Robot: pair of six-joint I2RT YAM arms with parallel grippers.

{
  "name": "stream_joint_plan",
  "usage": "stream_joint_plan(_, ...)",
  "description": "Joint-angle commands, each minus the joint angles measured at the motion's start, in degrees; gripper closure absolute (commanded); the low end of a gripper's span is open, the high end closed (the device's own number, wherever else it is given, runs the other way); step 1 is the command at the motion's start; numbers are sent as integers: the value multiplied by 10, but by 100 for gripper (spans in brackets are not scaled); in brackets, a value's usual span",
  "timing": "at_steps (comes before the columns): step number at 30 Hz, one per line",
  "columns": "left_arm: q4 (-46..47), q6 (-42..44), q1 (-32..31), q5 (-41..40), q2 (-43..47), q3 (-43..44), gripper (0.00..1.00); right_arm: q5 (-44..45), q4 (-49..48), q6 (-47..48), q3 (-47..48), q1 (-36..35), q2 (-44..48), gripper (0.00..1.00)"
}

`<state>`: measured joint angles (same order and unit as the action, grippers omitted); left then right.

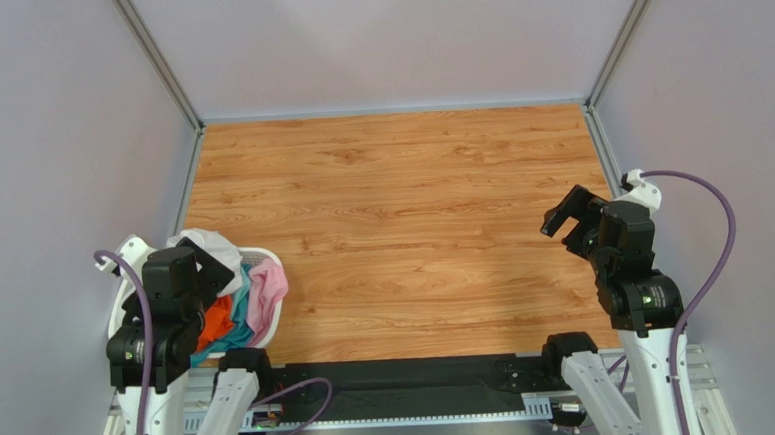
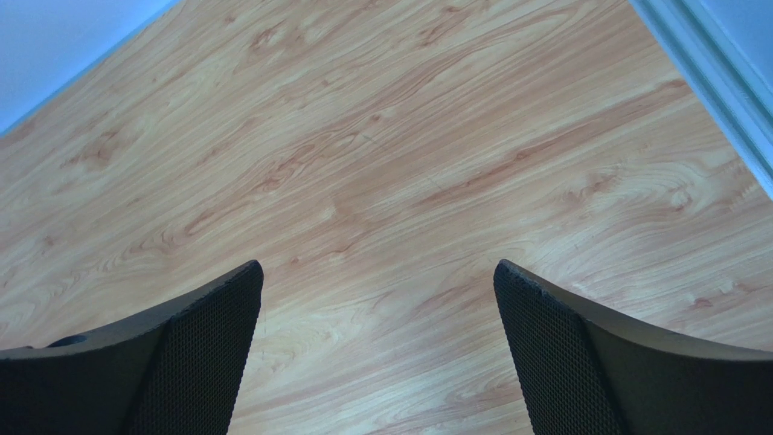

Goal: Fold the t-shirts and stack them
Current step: Grab the tshirt from the pile

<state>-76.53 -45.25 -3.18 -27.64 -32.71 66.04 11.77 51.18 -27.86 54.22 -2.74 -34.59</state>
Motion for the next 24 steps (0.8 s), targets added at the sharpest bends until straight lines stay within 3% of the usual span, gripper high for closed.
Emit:
stream_joint_plan(1,-43,-53,5,-63,-36,-14,0,-78,-53,49,-24,2,22,0)
stream_joint_plan(5,-20,-69,5,-77,-81,-14,0,-159,-88,85,-51,3,38,0)
stream_joint_plan(12,55,-65,23,-51,-150,-14,0,-126,-71,63,-50,2,37,0)
stream_joint_plan(18,108,-41,76,-28,-222,-29,1,-132,-74,64,-52,2,29,0)
stream_joint_plan(23,144,-29,128,18,-266,-66,12,-128,-81,62,-56,2,23,0)
stream_joint_plan(24,147,-27,131,22,-271,-70,20,-128,-80,61,-56,3,20,0)
